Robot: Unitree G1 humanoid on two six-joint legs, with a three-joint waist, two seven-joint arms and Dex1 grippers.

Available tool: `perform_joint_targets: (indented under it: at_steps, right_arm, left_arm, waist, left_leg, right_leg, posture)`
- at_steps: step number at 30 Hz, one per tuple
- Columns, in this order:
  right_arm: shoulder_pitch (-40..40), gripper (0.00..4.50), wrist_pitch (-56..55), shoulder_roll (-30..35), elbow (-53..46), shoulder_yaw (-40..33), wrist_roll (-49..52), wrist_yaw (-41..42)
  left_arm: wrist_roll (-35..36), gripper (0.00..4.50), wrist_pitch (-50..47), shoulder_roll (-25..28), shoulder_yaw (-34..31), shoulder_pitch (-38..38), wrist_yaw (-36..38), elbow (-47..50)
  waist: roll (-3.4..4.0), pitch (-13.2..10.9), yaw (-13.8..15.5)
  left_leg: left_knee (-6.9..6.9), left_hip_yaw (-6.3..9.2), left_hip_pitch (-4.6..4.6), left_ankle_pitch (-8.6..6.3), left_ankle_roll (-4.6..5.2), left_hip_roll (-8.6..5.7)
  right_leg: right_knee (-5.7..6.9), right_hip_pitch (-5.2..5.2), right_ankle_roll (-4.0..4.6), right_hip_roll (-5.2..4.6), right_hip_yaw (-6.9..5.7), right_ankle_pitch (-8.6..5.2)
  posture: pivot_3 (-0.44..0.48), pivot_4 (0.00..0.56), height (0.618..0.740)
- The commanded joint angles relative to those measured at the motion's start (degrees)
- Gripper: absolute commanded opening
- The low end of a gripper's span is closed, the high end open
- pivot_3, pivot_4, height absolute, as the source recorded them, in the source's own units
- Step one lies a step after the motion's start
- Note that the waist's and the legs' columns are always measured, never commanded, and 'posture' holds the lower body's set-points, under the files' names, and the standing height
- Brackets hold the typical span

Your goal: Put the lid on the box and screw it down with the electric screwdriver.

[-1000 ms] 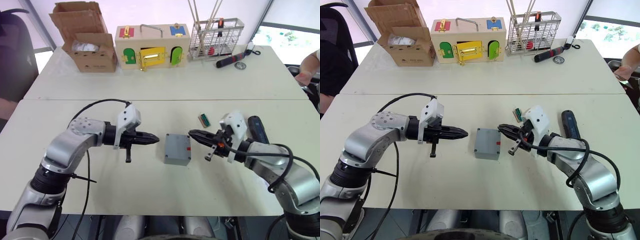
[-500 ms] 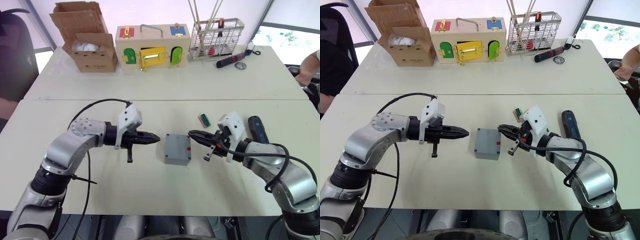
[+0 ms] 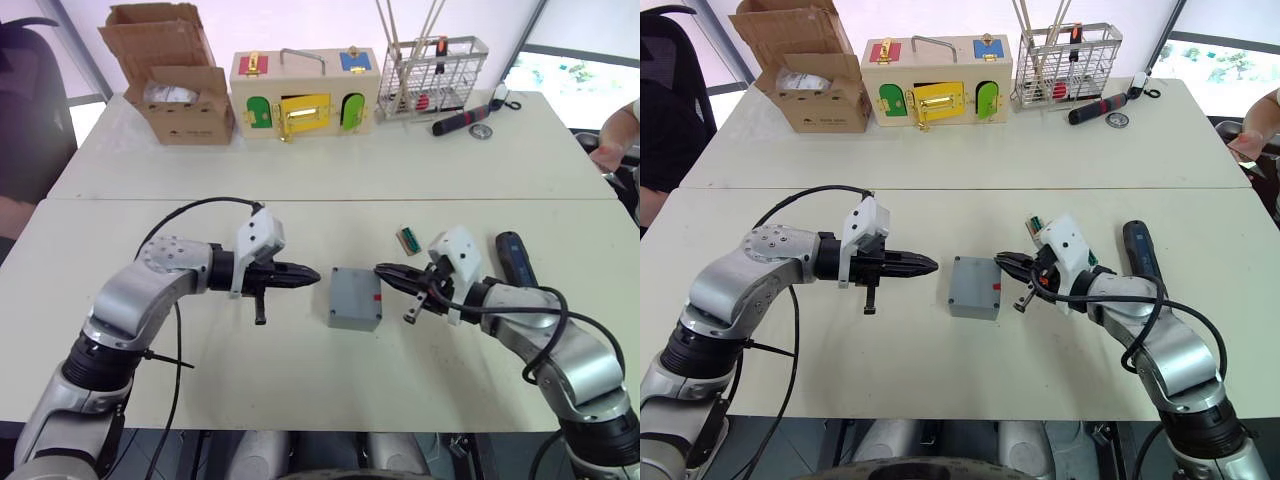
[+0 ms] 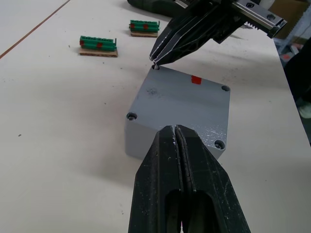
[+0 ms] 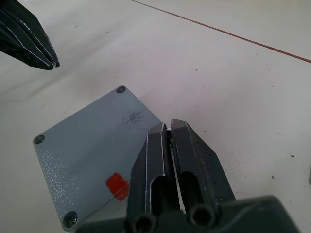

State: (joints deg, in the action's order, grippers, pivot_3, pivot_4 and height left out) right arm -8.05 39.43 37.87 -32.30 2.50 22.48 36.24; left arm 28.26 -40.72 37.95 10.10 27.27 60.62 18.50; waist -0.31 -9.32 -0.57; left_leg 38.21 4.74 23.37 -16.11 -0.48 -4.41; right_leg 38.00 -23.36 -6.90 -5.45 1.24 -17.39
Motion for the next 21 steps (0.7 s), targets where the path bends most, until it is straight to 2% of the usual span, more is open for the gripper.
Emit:
perform_joint_targets:
  at_steps: [1, 6, 7, 8, 10, 13, 15, 18, 20, 21]
  right_arm:
    - [-0.63, 0.06, -1.29, 0.18, -0.78, 0.33, -0.66, 0.37]
    - [-0.9, 0.06, -1.05, 0.69, -0.74, 0.82, -1.47, 0.85]
    - [-1.09, 0.6, -1.04, 1.07, -0.58, 1.01, -2.05, 0.9]
    - [-1.33, 0.83, -0.9, 1.37, -0.43, 0.84, -2.15, 1.16]
    - [-2.24, 1.91, -0.24, 1.79, -0.28, -0.02, -1.61, 1.44]
    - [-3.11, 3.24, 1.09, 2.45, -0.86, -1.38, -0.39, 1.84]
    - [-3.62, 3.89, 2.09, 2.7, -1.48, -2.6, 0.67, 1.91]
    - [-10.52, 4.48, 10.04, 1.27, -1.84, -12.62, 8.76, -1.76]
    - [-15.24, 4.48, 17.94, 3.16, 0.24, -19.65, 14.98, -2.56]
    - [-17.47, 4.48, 22.42, 6.7, 2.7, -22.69, 16.79, -1.55]
  left_arm:
    - [0.92, 0.0, 0.44, -0.13, -0.76, 0.01, -0.26, 1.79]
    - [0.79, 0.0, 0.68, -0.28, -0.62, 0.15, -0.24, 1.57]
    - [0.78, 0.0, 0.73, -0.32, -0.61, 0.19, -0.22, 1.52]
    - [0.78, 0.0, 0.72, -0.42, -0.57, 0.25, -0.26, 1.52]
    - [0.72, 0.0, 0.86, -0.63, -0.51, 0.45, -0.12, 1.29]
    - [0.53, 0.0, 1.17, -1.02, -0.35, 0.9, 0.19, 0.6]
    - [0.35, 0.0, 1.4, -1.4, -0.17, 1.25, 0.38, 0.1]
    - [0.87, 0.0, 2.84, -2.87, -0.58, 3.33, 1.72, -2.79]
    - [0.82, 0.0, 4.0, -4.2, -0.61, 4.67, 2.29, -4.7]
    - [0.67, 0.0, 4.83, -5.06, -0.32, 5.45, 2.73, -5.66]
  waist:
    - [0.0, 0.0, -0.01]
    - [0.0, 0.0, 0.0]
    - [0.0, 0.0, 0.0]
    - [0.0, 0.0, 0.0]
    - [0.0, 0.0, -0.03]
    - [0.0, 0.0, 0.01]
    - [0.0, 0.0, 0.04]
    - [0.0, -0.01, 0.0]
    - [0.0, -0.01, 0.13]
    - [0.0, -0.01, 0.26]
  left_leg:
    - [0.0, 0.0, 0.0, 0.0, 0.0, 0.0]
    - [0.0, 0.0, 0.0, 0.0, 0.0, 0.0]
    - [0.0, 0.0, 0.0, 0.0, 0.0, 0.0]
    - [0.0, 0.0, 0.0, 0.0, 0.0, 0.0]
    - [0.0, 0.0, 0.0, 0.0, 0.0, 0.0]
    - [0.0, 0.0, 0.0, 0.0, 0.0, 0.0]
    - [0.0, 0.0, 0.0, 0.0, 0.0, 0.0]
    - [0.01, -0.02, 0.0, 0.0, 0.0, 0.0]
    - [0.02, -0.01, 0.01, 0.01, -0.01, 0.0]
    - [0.04, 0.02, 0.0, 0.01, -0.01, 0.0]
  right_leg:
    - [0.0, 0.0, 0.0, -0.01, 0.0, 0.0]
    - [0.0, 0.0, 0.0, 0.0, 0.0, 0.0]
    - [0.0, 0.0, 0.0, 0.0, 0.0, 0.0]
    - [0.0, 0.0, 0.0, -0.01, 0.0, 0.0]
    - [0.0, 0.0, 0.0, 0.01, -0.01, 0.0]
    - [0.0, 0.0, 0.0, 0.0, -0.01, 0.0]
    - [0.0, 0.0, 0.0, -0.01, -0.01, 0.0]
    - [0.0, 0.01, 0.0, 0.0, -0.01, 0.0]
    - [-0.01, 0.01, 0.0, 0.0, -0.03, 0.0]
    - [-0.01, 0.03, 0.0, -0.02, -0.04, 0.0]
  posture:
    - [0.0, 0.15, 0.74]
    - [0.0, 0.15, 0.74]
    - [0.0, 0.15, 0.74]
    - [0.0, 0.15, 0.74]
    - [0.0, 0.15, 0.74]
    - [0.0, 0.15, 0.74]
    - [0.0, 0.15, 0.74]
    - [0.0, 0.15, 0.74]
    - [0.0, 0.15, 0.74]
    - [0.0, 0.15, 0.74]
